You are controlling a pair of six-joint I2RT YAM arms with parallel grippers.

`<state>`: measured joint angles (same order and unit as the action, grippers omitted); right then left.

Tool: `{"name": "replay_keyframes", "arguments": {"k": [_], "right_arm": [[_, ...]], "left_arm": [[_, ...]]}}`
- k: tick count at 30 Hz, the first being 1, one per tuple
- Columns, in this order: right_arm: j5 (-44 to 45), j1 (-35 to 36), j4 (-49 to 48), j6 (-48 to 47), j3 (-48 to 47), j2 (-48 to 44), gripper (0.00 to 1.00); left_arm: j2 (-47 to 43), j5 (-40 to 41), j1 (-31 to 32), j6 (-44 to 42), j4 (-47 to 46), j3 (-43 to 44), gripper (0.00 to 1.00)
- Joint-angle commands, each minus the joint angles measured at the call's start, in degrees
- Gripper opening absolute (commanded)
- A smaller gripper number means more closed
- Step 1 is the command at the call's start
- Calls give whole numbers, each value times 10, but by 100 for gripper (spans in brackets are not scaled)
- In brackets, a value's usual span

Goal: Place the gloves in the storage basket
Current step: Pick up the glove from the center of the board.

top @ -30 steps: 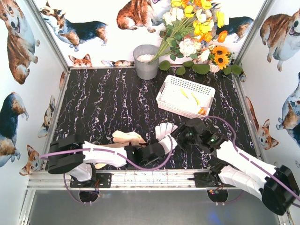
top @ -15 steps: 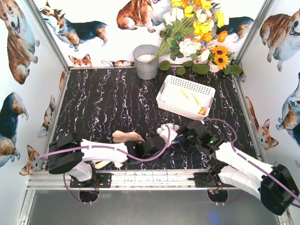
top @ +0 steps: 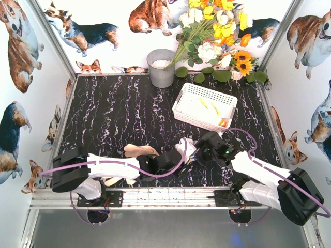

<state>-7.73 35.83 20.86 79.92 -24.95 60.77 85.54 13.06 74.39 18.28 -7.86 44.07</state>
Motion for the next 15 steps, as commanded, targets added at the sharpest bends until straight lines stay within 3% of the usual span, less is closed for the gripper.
{"name": "replay_keyframes", "arguments": {"k": [1, 7, 8, 12, 15], "right_arm": [[-1, -2, -11, -42, -44, 8, 56], [-11, -2, -4, -73, -51, 14, 39], [-9, -2, 8, -89, -56, 13, 28], [-4, -1, 27, -123, -65, 15, 7], [-6, -2, 38, -147, -73, 15, 0]], "left_arm": [[-13, -20, -2, 8, -14, -3, 0], [-9, -31, -2, 11, -8, -2, 0], [-9, -34, -3, 14, -11, -1, 0], [-10, -41, -3, 17, -12, 0, 0], [-22, -34, -3, 19, -9, 1, 28]]}}
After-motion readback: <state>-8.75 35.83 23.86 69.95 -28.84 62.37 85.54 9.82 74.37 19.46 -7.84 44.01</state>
